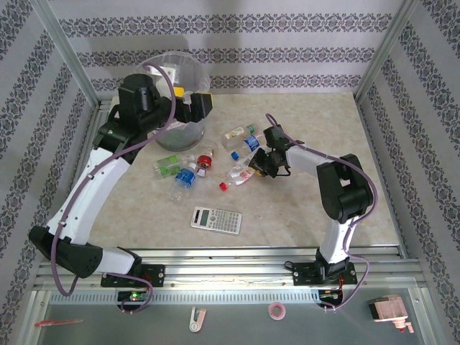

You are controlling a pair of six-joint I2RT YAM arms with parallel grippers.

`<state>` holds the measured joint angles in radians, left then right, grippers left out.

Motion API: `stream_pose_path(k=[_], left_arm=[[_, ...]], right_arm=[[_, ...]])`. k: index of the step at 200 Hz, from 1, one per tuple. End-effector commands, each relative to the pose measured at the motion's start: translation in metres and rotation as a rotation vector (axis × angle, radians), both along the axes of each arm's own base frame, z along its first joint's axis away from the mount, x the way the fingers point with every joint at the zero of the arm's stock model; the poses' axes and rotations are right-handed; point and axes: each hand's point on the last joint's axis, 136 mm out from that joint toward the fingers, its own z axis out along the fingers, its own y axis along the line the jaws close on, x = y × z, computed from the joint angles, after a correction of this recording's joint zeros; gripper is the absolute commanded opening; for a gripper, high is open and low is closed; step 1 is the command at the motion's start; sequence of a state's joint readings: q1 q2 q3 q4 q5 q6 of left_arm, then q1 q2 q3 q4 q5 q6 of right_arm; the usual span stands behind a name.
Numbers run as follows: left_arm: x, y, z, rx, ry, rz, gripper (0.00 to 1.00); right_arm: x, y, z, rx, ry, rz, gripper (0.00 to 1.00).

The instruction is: Throw the plastic bottles in the bin

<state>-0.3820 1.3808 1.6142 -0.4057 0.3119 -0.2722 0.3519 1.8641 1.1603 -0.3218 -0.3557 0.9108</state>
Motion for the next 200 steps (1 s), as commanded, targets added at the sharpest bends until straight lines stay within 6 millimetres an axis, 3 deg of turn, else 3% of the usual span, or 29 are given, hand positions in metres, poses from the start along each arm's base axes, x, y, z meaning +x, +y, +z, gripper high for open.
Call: stream_pose_path(k=[1, 32, 59, 124, 157, 200], left_arm=[[-0.009, -0.011, 0.004, -0.052, -0.016, -0.04, 1.0], [-0.009, -0.021, -0.013, -0.11, 0.024, -0.081, 1.0], [-0.009, -0.039, -0.026, -0.168, 0.074, -0.163, 1.0], [-0.014, -0.082, -0.054, -0.258, 0.219, -0.398, 1.0], [-0.019, -0.097, -0.072, -0.219, 0.267, -0.457, 0.96], [-0.024, -0.108, -0.093, -0.192, 0.335, -0.51, 0.88]], right_arm=[[-0.016, -0.002, 0.012, -0.023, -0.016, 0.035, 0.13], [-0.025, -0.005, 0.036, -0.021, -0.08, 0.055, 0.13], [-0.027, -0.005, 0.069, -0.003, -0.182, 0.087, 0.12], [-0.03, 0.005, 0.177, 0.072, -0.48, 0.221, 0.1], [-0.031, 0.01, 0.224, 0.1, -0.618, 0.281, 0.09], [-0.04, 0.016, 0.254, 0.139, -0.708, 0.339, 0.09]])
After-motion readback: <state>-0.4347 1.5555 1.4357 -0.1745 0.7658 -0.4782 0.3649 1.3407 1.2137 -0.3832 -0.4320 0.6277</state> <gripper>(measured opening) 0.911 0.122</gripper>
